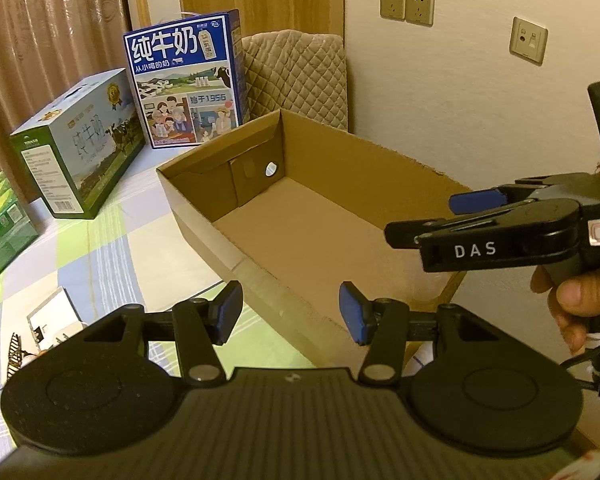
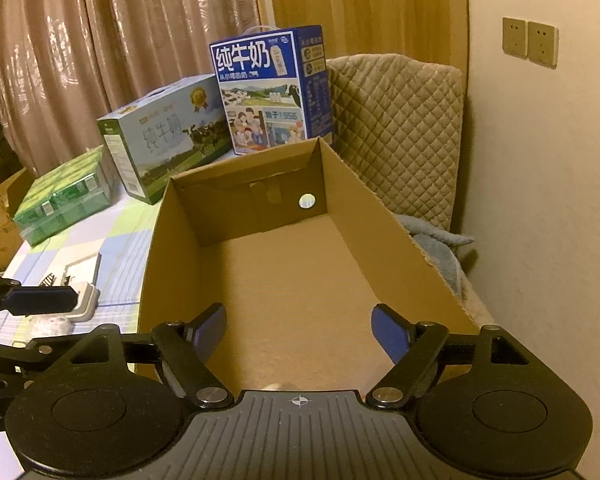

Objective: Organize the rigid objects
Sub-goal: 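Open the right gripper to release the clear plastic box into the cardboard box, then move both tools back over the items on the table, then grasp the white rectangular block with the right gripper, then grasp the metal wire rack with the left gripper, then carry the wire rack with the left gripper while the right gripper carries the white block to the cardboard box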

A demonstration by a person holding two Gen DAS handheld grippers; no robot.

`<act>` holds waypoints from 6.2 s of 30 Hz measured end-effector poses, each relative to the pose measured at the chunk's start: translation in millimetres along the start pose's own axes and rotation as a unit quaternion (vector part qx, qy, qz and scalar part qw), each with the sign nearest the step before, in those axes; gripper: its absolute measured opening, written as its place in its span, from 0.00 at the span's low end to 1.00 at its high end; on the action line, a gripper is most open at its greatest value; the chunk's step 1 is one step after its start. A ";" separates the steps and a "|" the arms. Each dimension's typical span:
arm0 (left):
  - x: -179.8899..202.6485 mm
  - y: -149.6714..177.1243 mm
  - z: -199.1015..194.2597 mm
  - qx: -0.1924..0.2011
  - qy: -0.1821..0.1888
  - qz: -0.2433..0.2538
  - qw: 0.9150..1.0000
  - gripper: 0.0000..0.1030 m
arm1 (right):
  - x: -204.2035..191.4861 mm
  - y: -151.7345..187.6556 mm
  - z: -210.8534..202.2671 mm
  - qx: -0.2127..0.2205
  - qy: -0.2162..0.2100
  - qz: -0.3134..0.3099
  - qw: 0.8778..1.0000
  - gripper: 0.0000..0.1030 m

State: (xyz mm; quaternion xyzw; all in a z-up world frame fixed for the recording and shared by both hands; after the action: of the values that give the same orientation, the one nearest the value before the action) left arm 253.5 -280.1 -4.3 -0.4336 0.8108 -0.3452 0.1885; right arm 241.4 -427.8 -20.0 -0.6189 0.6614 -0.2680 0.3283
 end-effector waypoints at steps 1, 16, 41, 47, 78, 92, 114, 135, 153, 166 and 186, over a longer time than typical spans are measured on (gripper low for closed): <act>-0.6 0.6 -0.9 0.001 -0.002 0.001 1.000 0.47 | -0.3 0.5 -0.9 0.000 0.002 -0.001 1.000 0.75; -20.7 12.9 -34.0 0.009 -0.013 -0.024 1.000 0.47 | -37.7 -3.8 -35.7 0.029 0.025 -0.058 0.998 0.75; -91.3 40.7 -119.4 0.041 -0.067 -0.063 0.995 0.48 | -130.6 -18.5 -80.9 0.069 -0.012 -0.117 0.991 0.75; -136.8 65.4 -140.5 0.042 -0.105 -0.082 0.990 0.50 | -151.8 -13.4 -79.5 0.067 -0.036 -0.110 0.991 0.75; -285.1 205.3 -67.5 -0.035 -0.141 -0.179 0.973 0.55 | -296.4 90.7 80.3 -0.055 -0.150 -0.084 0.984 0.74; -311.4 208.9 -47.5 -0.043 -0.146 -0.200 0.968 0.62 | -327.4 110.8 143.7 -0.093 -0.134 -0.105 0.981 0.73; -288.8 204.9 -24.6 -0.035 -0.106 -0.184 0.977 0.76 | -298.8 111.6 144.1 -0.052 -0.100 -0.160 0.981 0.38; -284.5 206.5 -0.9 -0.045 -0.100 -0.151 0.982 0.60 | -282.2 107.7 142.8 -0.073 -0.089 -0.131 0.985 0.36; -266.0 219.6 -19.0 -0.028 -0.125 -0.136 0.982 0.68 | -279.3 118.8 130.9 -0.076 -0.074 -0.150 0.983 0.40; -261.4 218.9 -22.5 -0.035 -0.112 -0.139 0.983 0.62 | -282.3 112.7 134.2 -0.066 -0.070 -0.147 0.984 0.36; -206.5 154.8 -81.7 0.037 -0.091 -0.159 0.982 0.62 | -233.7 62.3 35.5 0.006 -0.096 -0.054 0.994 0.36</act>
State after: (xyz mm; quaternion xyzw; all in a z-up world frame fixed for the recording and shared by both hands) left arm 229.6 -16.0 -58.5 -0.5795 0.6976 -0.3593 0.2201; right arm 232.8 -187.9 -66.2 -0.6747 0.5908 -0.2281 0.3791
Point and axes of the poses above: each gripper's, at about its wrist camera, not at the fingertips, and z roughly the way its jaws point, x to its right, y to its underside, the point moved 8 cm from there along z, roughly the way its jaws point, and after that the axes turned 4 degrees about -z, right-handed, at the moved point
